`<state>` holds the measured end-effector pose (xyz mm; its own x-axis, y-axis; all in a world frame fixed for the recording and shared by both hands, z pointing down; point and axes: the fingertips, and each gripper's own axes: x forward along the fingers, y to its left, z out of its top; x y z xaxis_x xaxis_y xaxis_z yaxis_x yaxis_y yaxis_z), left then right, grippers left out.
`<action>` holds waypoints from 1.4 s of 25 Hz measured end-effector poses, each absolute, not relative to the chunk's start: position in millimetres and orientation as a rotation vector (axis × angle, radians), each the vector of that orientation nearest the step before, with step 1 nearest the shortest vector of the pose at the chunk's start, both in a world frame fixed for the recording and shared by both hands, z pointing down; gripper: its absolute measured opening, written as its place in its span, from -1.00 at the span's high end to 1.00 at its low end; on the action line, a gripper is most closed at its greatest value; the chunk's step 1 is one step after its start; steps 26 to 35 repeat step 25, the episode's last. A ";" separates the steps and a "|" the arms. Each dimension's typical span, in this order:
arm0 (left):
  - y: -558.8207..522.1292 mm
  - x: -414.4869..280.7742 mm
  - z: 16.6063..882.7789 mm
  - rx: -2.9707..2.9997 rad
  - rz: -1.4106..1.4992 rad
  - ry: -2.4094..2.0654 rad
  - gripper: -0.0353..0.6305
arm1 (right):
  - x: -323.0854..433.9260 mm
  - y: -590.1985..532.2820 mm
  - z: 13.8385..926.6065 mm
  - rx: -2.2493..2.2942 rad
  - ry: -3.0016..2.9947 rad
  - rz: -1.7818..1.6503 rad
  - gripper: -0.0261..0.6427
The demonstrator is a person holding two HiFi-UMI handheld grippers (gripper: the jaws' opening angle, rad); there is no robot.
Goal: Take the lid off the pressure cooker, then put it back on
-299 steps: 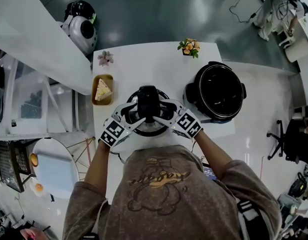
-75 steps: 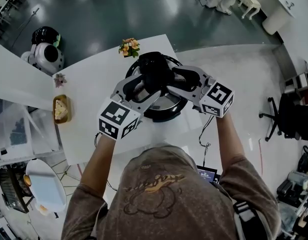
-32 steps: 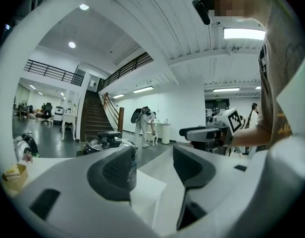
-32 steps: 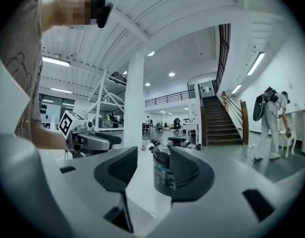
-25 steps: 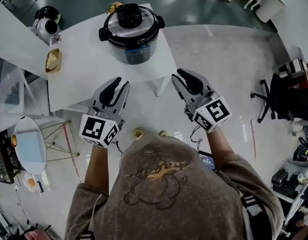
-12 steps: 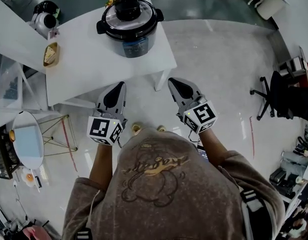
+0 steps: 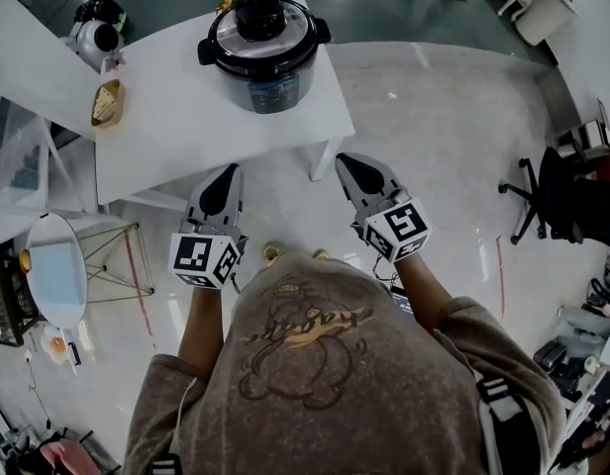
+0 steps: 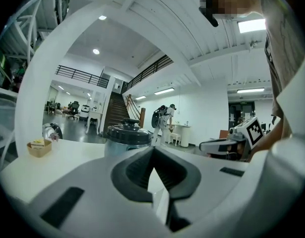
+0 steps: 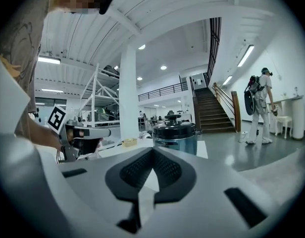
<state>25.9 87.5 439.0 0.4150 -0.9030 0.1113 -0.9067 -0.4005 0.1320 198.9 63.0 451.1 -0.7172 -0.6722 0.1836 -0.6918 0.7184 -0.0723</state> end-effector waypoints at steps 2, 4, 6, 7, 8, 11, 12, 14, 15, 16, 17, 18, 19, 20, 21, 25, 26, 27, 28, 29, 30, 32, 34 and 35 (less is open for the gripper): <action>88.4 26.5 436.8 2.494 0.034 -1.612 0.88 | 195.8 62.2 449.2 1.085 -2.782 0.197 0.94; 89.9 26.8 436.2 2.491 0.034 -1.611 0.88 | 193.2 60.9 447.0 1.067 -2.787 0.194 0.94; 91.9 26.2 437.3 2.482 0.034 -1.614 0.88 | 191.0 59.8 446.0 1.051 -2.790 0.195 0.94; 93.1 25.8 437.9 2.478 0.035 -1.617 0.88 | 190.0 59.3 445.8 1.044 -2.791 0.197 0.94; 94.4 25.3 438.1 2.475 0.036 -1.619 0.88 | 188.7 59.1 445.3 1.035 -2.792 0.199 0.94; 98.2 23.4 437.8 2.465 0.033 -1.632 0.88 | 185.3 61.4 445.1 0.997 -2.792 0.195 0.94; 99.4 22.6 437.7 2.460 0.030 -1.636 0.88 | 185.0 62.4 446.0 0.986 -2.790 0.194 0.94; 101.8 21.0 437.0 2.452 0.026 -1.642 0.88 | 185.0 64.0 448.2 0.973 -2.785 0.201 0.94; 102.8 20.3 436.6 2.451 0.026 -1.643 0.88 | 185.2 64.4 449.2 0.972 -2.783 0.205 0.94; 103.6 19.6 436.2 2.451 0.027 -1.643 0.88 | 185.3 64.5 450.0 0.971 -2.782 0.209 0.94; 104.3 18.8 435.9 2.452 0.029 -1.643 0.88 | 185.2 64.5 450.7 0.971 -2.781 0.212 0.94; 104.9 17.7 435.7 2.452 0.032 -1.645 0.88 | 184.5 64.7 451.1 0.969 -2.781 0.213 0.94; 105.6 16.5 435.5 2.451 0.034 -1.647 0.88 | 183.1 65.2 451.5 0.963 -2.781 0.214 0.94; 106.2 15.1 435.4 2.449 0.034 -1.649 0.88 | 181.4 65.8 451.9 0.956 -2.781 0.213 0.94; 106.8 13.8 435.2 2.446 0.033 -1.651 0.88 | 179.5 66.4 452.3 0.948 -2.781 0.211 0.94; 107.5 11.4 434.5 2.439 0.021 -1.653 0.88 | 174.0 66.5 452.7 0.920 -2.779 0.195 0.94; 107.5 11.4 434.5 2.439 0.021 -1.653 0.88 | 174.0 66.5 452.7 0.920 -2.779 0.195 0.94; 107.5 11.4 434.5 2.439 0.021 -1.653 0.88 | 174.0 66.5 452.7 0.920 -2.779 0.195 0.94; 107.5 11.4 434.5 2.439 0.021 -1.653 0.88 | 174.0 66.5 452.7 0.920 -2.779 0.195 0.94; 107.5 11.4 434.5 2.439 0.021 -1.653 0.88 | 174.0 66.5 452.7 0.920 -2.779 0.195 0.94; 107.5 11.4 434.5 2.439 0.021 -1.653 0.88 | 174.0 66.5 452.7 0.920 -2.779 0.195 0.94; 107.5 11.4 434.5 2.439 0.021 -1.653 0.88 | 174.0 66.5 452.7 0.920 -2.779 0.195 0.94; 107.5 11.4 434.5 2.439 0.021 -1.653 0.88 | 174.0 66.5 452.7 0.920 -2.779 0.195 0.94; 107.5 11.4 434.5 2.439 0.021 -1.653 0.88 | 174.0 66.5 452.7 0.920 -2.779 0.195 0.94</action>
